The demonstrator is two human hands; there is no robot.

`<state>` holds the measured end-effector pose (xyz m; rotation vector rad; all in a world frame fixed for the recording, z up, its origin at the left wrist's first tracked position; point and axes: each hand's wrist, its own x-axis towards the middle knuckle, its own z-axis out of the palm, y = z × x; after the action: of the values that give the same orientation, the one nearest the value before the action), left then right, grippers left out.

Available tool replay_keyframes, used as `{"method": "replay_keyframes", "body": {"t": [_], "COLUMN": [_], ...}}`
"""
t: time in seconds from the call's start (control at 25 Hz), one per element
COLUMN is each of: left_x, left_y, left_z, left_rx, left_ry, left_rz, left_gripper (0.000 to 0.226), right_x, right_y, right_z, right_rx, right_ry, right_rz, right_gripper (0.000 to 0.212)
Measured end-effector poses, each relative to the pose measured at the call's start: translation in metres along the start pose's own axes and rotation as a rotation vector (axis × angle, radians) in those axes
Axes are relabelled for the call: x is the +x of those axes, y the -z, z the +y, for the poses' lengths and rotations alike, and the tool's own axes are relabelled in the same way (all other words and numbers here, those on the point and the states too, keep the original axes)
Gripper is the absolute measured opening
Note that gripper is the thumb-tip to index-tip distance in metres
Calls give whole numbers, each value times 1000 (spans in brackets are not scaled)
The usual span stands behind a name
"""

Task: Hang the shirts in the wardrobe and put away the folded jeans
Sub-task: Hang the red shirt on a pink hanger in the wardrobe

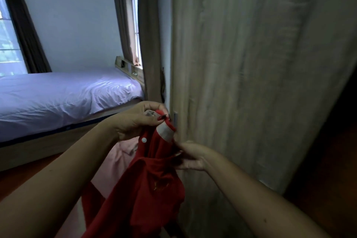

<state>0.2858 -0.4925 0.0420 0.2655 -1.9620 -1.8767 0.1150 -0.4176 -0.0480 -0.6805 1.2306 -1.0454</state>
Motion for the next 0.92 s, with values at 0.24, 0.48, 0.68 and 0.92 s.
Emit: {"method": "replay_keyframes", "body": {"t": [0.24, 0.48, 0.68, 0.92], "left_x": [12, 32, 57, 97], "left_y": [-143, -217, -279, -320], "left_z": [12, -30, -65, -48], "left_rx": [201, 819, 1270, 1161], "left_ry": [7, -6, 89, -108], "left_rz": [114, 75, -397, -235], "left_gripper": [10, 26, 20, 13], "right_x": [-159, -301, -371, -428], "right_y": [94, 159, 185, 222], "right_z": [39, 50, 44, 35], "right_rx": [-142, -482, -714, -1136], "right_ry": [397, 778, 921, 647], "right_rz": [342, 724, 927, 1128], "right_gripper": [17, 12, 13, 25]}}
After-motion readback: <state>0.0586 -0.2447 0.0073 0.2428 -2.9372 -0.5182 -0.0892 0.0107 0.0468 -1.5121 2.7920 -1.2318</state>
